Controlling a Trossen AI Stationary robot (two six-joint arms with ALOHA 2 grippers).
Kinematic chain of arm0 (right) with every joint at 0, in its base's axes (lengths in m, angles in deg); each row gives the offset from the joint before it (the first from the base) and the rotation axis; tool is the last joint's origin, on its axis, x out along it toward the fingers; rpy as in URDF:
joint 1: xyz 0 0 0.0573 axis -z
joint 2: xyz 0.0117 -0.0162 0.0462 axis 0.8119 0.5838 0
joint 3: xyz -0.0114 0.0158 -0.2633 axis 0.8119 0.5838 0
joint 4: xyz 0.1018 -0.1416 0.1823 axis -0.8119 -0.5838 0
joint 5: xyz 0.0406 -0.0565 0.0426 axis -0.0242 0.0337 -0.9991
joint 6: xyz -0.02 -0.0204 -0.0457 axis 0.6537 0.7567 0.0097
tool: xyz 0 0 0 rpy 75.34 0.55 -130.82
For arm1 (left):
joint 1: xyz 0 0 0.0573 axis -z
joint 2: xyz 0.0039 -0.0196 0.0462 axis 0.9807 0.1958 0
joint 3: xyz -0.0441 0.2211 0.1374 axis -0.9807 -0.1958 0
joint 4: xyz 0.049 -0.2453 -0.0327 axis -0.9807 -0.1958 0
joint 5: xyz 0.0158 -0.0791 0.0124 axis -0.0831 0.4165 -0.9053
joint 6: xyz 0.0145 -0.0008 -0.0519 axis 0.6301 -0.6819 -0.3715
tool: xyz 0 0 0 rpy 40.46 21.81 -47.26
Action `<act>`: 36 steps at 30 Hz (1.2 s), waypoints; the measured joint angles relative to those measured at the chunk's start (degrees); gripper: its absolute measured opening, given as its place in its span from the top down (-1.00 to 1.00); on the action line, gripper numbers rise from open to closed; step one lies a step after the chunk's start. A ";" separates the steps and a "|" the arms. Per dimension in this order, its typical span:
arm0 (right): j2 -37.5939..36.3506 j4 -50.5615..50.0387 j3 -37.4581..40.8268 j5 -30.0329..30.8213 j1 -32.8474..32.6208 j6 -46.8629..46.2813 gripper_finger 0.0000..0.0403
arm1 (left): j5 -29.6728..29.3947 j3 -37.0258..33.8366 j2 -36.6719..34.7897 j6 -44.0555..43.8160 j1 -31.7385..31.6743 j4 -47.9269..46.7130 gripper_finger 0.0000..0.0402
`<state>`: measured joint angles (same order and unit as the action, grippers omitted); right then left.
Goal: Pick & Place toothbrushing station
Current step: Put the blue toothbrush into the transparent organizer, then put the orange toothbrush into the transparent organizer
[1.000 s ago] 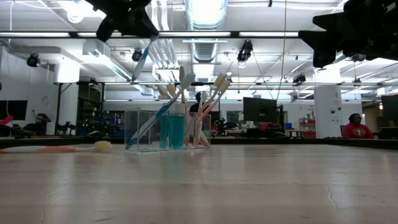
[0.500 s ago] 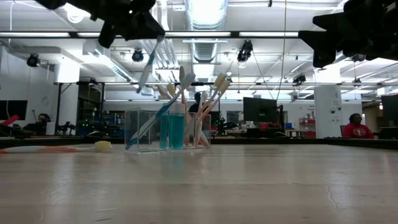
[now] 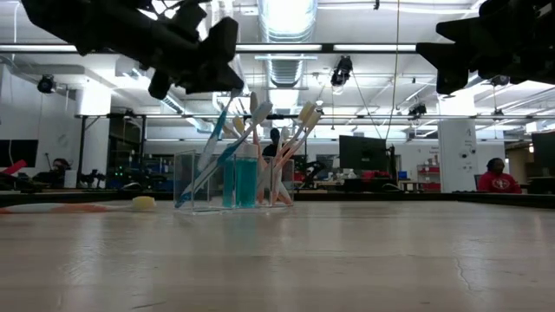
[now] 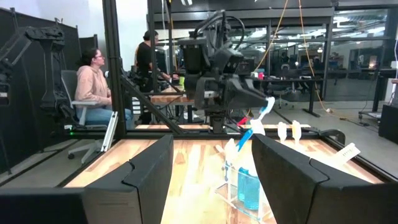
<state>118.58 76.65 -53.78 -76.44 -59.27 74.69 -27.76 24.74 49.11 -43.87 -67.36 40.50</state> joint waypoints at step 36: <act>-0.02 0.00 0.00 0.00 0.01 0.07 -0.07 | -5.97 3.73 -12.77 25.53 0.56 12.33 0.20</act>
<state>118.56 76.65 -53.79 -76.43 -59.26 74.76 -33.73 28.47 36.34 -18.35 -66.80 52.83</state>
